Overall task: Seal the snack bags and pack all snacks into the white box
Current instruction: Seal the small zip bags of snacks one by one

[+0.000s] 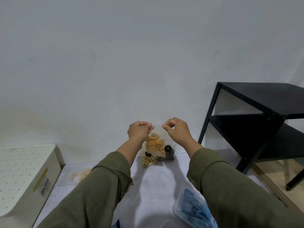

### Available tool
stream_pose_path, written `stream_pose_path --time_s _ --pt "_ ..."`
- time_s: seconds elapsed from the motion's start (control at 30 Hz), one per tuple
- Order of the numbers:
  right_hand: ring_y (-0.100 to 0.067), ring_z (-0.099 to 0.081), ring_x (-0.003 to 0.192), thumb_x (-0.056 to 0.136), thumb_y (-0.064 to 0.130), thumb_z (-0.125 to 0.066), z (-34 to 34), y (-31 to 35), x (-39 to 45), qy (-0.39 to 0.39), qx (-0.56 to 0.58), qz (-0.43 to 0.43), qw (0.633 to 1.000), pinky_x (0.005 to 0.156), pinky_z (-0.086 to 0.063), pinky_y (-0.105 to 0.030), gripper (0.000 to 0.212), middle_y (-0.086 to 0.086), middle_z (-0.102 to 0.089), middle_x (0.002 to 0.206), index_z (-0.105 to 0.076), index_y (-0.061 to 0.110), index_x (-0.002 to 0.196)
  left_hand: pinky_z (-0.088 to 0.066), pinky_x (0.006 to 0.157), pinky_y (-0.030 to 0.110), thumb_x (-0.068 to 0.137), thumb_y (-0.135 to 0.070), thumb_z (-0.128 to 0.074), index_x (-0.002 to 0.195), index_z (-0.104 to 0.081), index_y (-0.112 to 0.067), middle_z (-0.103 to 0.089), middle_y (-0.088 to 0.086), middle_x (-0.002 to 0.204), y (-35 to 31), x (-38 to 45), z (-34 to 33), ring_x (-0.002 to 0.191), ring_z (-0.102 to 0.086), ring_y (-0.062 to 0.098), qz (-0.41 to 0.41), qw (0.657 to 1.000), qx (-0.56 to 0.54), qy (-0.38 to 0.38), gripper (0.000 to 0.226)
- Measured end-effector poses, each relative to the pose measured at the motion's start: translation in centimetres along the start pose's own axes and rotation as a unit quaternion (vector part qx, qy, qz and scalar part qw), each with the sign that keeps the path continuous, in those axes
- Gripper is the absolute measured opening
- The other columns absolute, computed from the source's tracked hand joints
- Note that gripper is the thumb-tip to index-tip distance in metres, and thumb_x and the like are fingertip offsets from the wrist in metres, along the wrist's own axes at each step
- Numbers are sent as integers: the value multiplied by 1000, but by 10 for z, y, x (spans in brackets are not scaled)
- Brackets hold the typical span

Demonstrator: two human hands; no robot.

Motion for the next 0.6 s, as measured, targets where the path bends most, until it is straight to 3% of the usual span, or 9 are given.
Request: stream_pose_path --time_s 0.07,0.17,0.37,0.47,0.53,0.6 --pt "-16 -58 92 84 21 -67 1 -2 3 14 -1 5 1000 78 -39 -21 6 1 -64 95 -70 17 85 -54 70 18 88 -6 -63 96 -63 -7 -71 5 80 -1 -1 -4 73 -68 10 -15 1000 -6 3 8" --pt "-13 -57 91 82 28 -70 0 -3 7 24 -21 23 999 79 -40 -21 16 3 -63 96 -71 20 96 -53 64 15 87 -6 -64 96 -64 -10 -72 5 81 -6 -3 -14 67 -67 7 -37 999 -2 17 10" --pt "-9 -61 87 82 40 -68 -1 -7 12 37 32 14 999 71 -45 -15 23 7 -69 94 -73 22 93 -57 80 30 83 -10 -66 84 -65 -24 -72 5 85 -8 -9 -28 79 -71 18 -70 997 44 1 14" --pt "-5 -64 89 85 36 -66 -1 -7 10 43 84 15 995 80 -48 -17 19 9 -72 89 -74 20 90 -57 82 34 81 -13 -66 83 -64 -25 -72 0 79 -7 -12 -31 84 -71 19 -75 996 43 -7 12" --pt "1 -63 81 87 28 -63 1 -8 9 46 96 12 994 76 -45 -15 14 10 -71 83 -74 19 86 -57 83 34 82 -15 -68 84 -65 -23 -72 -2 75 -5 -13 -34 83 -71 18 -82 996 41 -9 9" --pt "-5 -63 78 87 26 -61 3 -12 10 52 93 4 994 75 -48 -21 15 7 -70 78 -75 20 83 -57 82 33 83 -17 -68 86 -65 -23 -72 -1 76 -4 -15 -36 82 -71 16 -92 994 53 -9 8"
Point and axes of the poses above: each hand's wrist, its own x-axis towards the middle knuckle, its own z-axis out of the back of the hand, y = z × x, the point moved 6 cm from there along x, towards the middle knuckle
